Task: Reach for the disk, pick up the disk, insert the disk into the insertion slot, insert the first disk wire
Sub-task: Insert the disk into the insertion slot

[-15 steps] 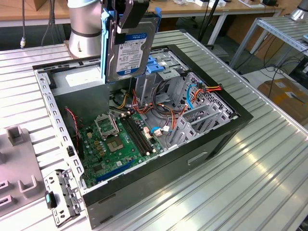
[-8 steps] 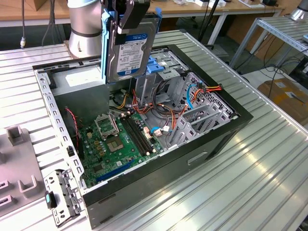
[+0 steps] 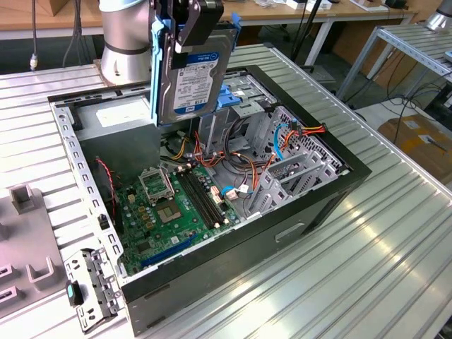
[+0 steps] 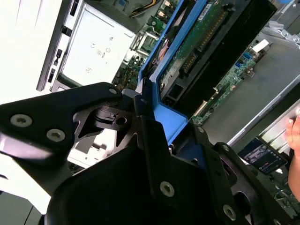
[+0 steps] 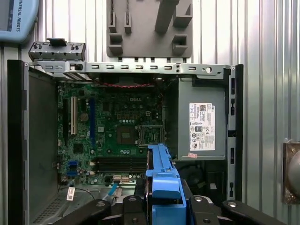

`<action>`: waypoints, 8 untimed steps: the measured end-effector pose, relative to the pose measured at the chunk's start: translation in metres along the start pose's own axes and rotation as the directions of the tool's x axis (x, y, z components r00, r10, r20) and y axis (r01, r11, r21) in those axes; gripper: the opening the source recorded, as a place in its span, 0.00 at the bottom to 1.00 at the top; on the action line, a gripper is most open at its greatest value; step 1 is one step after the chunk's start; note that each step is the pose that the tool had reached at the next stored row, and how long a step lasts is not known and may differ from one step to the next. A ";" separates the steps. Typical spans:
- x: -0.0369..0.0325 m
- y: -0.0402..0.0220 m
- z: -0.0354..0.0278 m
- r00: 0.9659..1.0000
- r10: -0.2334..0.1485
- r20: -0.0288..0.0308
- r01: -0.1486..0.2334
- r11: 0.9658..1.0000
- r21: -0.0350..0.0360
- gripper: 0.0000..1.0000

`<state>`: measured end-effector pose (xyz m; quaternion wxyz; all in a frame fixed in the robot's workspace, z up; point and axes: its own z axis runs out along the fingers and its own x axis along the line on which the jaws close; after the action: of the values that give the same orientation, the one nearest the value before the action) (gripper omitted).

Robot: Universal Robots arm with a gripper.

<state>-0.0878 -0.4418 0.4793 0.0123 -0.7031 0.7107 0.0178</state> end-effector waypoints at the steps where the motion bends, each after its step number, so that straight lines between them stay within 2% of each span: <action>1: 0.0013 0.0000 -0.0001 1.000 0.000 0.000 0.000 1.000 0.000 0.37; 8: 0.0043 0.0000 -0.0002 1.000 0.000 0.000 0.000 1.000 0.000 0.37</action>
<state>-0.0878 -0.4461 0.4793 0.0123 -0.7031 0.7108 0.0178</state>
